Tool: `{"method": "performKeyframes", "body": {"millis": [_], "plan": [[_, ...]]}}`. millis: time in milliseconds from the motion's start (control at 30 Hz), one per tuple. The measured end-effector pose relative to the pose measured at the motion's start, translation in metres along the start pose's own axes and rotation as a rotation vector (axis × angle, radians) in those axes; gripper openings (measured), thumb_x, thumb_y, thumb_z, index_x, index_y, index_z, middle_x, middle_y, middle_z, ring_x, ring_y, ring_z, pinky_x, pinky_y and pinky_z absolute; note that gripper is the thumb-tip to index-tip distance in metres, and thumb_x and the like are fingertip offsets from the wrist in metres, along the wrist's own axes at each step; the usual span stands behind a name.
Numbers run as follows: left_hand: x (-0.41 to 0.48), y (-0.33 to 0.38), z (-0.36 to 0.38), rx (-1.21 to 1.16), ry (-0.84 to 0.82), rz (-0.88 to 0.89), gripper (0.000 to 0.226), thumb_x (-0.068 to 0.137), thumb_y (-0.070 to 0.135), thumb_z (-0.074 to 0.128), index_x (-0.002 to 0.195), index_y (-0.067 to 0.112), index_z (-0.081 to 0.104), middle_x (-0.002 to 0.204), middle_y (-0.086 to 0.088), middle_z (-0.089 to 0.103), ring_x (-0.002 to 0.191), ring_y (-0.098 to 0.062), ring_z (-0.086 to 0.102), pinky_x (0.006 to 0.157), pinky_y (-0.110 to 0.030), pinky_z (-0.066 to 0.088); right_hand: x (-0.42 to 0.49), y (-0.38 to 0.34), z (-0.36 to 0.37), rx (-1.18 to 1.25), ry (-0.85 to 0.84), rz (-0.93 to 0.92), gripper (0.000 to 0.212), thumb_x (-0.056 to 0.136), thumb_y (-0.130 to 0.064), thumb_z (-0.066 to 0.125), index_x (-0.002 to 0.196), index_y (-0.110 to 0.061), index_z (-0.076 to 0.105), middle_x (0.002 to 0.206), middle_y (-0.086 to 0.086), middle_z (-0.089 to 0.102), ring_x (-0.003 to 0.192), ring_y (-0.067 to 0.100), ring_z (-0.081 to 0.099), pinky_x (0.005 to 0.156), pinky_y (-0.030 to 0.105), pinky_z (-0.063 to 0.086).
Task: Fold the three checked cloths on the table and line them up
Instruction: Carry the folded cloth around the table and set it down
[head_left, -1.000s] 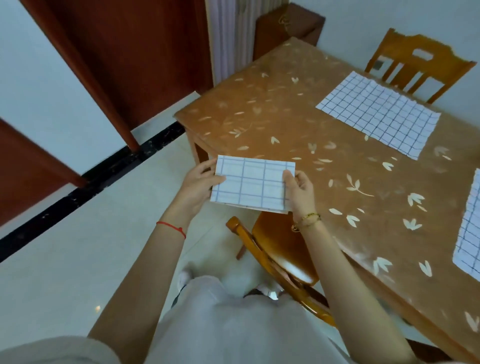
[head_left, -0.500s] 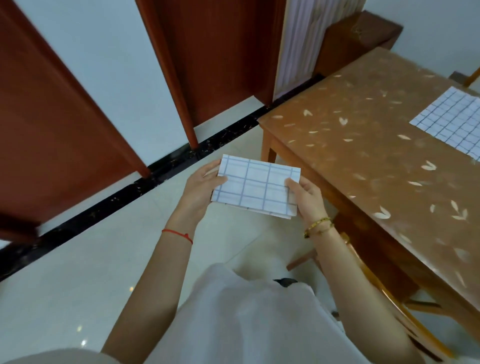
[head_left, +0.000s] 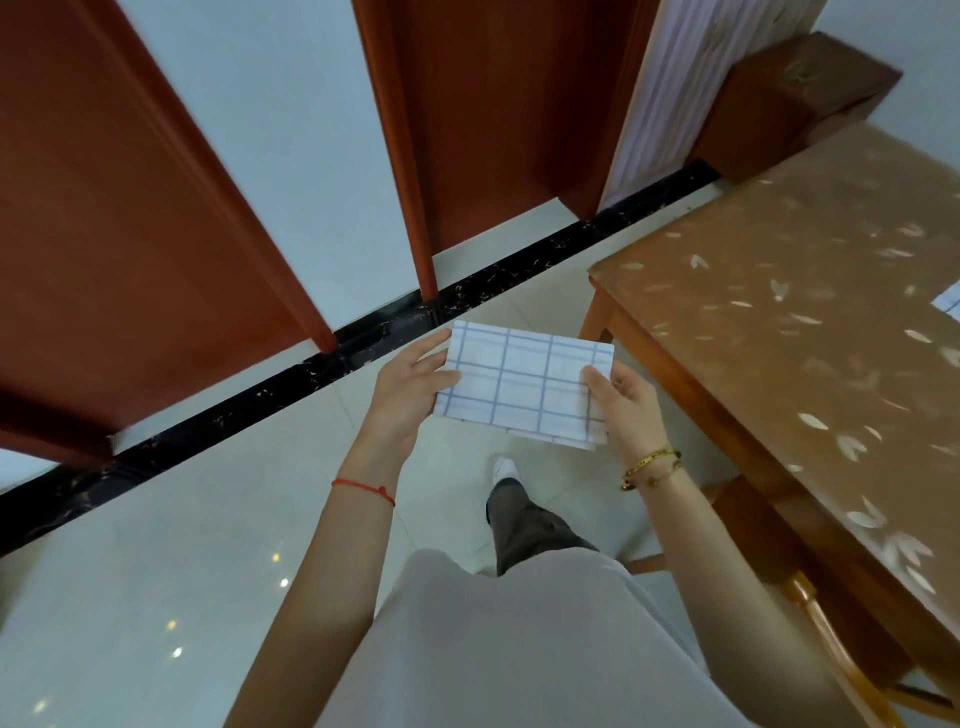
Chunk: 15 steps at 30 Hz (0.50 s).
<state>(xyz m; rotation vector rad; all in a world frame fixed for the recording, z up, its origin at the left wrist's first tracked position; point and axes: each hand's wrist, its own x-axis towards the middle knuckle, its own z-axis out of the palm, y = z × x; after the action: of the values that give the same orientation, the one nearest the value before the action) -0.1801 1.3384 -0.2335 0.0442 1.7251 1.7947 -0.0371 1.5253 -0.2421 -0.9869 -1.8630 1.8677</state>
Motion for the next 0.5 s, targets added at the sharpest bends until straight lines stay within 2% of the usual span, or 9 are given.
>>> {"method": "performKeyframes", "body": {"millis": [67, 200, 300, 333, 367, 433, 500], "plan": [[0.022, 0.011, 0.002, 0.002, -0.007, 0.005, 0.048, 0.087, -0.011, 0.061, 0.127, 0.015, 0.06, 0.121, -0.005, 0.069, 0.106, -0.015, 0.068, 0.077, -0.022, 0.058, 0.021, -0.003, 0.005, 0.012, 0.004, 0.023, 0.013, 0.098, -0.014, 0.053, 0.103, -0.017, 0.065, 0.098, -0.004, 0.069, 0.09, 0.009, 0.065, 0.077, 0.016, 0.054], [0.078, 0.036, 0.013, 0.021, -0.035, 0.004, 0.047, 0.088, -0.01, 0.06, 0.129, 0.014, 0.058, 0.124, -0.007, 0.068, 0.105, -0.015, 0.068, 0.075, -0.02, 0.057, 0.073, -0.015, 0.012, 0.053, 0.042, 0.042, 0.015, 0.098, -0.012, 0.054, 0.094, -0.02, 0.066, 0.096, -0.002, 0.07, 0.094, 0.019, 0.066, 0.089, 0.038, 0.054], [0.126, 0.058, 0.03, 0.042, -0.056, -0.007, 0.048, 0.091, -0.003, 0.06, 0.137, 0.011, 0.054, 0.125, -0.006, 0.068, 0.107, -0.018, 0.068, 0.074, -0.02, 0.057, 0.12, -0.027, 0.013, 0.095, 0.096, 0.083, 0.018, 0.098, -0.016, 0.053, 0.102, -0.003, 0.064, 0.093, 0.015, 0.07, 0.082, 0.023, 0.063, 0.083, 0.06, 0.05], [0.143, 0.066, 0.038, 0.06, -0.062, -0.017, 0.047, 0.092, -0.001, 0.06, 0.137, 0.011, 0.054, 0.123, -0.005, 0.069, 0.105, -0.017, 0.069, 0.072, -0.019, 0.056, 0.137, -0.031, 0.011, 0.111, 0.122, 0.09, 0.019, 0.098, -0.016, 0.053, 0.104, -0.002, 0.064, 0.09, 0.012, 0.071, 0.076, 0.018, 0.065, 0.08, 0.059, 0.051], [0.158, 0.075, 0.046, 0.08, -0.074, -0.025, 0.047, 0.092, 0.001, 0.061, 0.137, 0.011, 0.054, 0.121, -0.005, 0.069, 0.102, -0.015, 0.069, 0.071, -0.018, 0.056, 0.153, -0.036, 0.009, 0.131, 0.148, 0.08, 0.016, 0.098, -0.015, 0.053, 0.102, -0.006, 0.065, 0.088, 0.004, 0.071, 0.072, 0.011, 0.068, 0.078, 0.051, 0.055], [0.187, 0.091, 0.063, 0.13, -0.114, -0.026, 0.045, 0.092, 0.003, 0.062, 0.135, 0.012, 0.056, 0.116, -0.003, 0.071, 0.097, -0.011, 0.07, 0.07, -0.018, 0.056, 0.183, -0.045, 0.005, 0.159, 0.198, 0.055, 0.013, 0.098, -0.012, 0.054, 0.095, -0.014, 0.066, 0.087, -0.005, 0.07, 0.072, 0.002, 0.069, 0.076, 0.033, 0.054], [0.216, 0.107, 0.08, 0.173, -0.126, -0.017, 0.042, 0.091, 0.004, 0.062, 0.132, 0.014, 0.059, 0.109, 0.001, 0.072, 0.093, -0.008, 0.07, 0.071, -0.018, 0.056, 0.21, -0.057, 0.0, 0.16, 0.229, 0.052, 0.015, 0.097, -0.012, 0.054, 0.092, -0.018, 0.067, 0.09, -0.002, 0.071, 0.083, 0.012, 0.07, 0.082, 0.037, 0.054]]}}
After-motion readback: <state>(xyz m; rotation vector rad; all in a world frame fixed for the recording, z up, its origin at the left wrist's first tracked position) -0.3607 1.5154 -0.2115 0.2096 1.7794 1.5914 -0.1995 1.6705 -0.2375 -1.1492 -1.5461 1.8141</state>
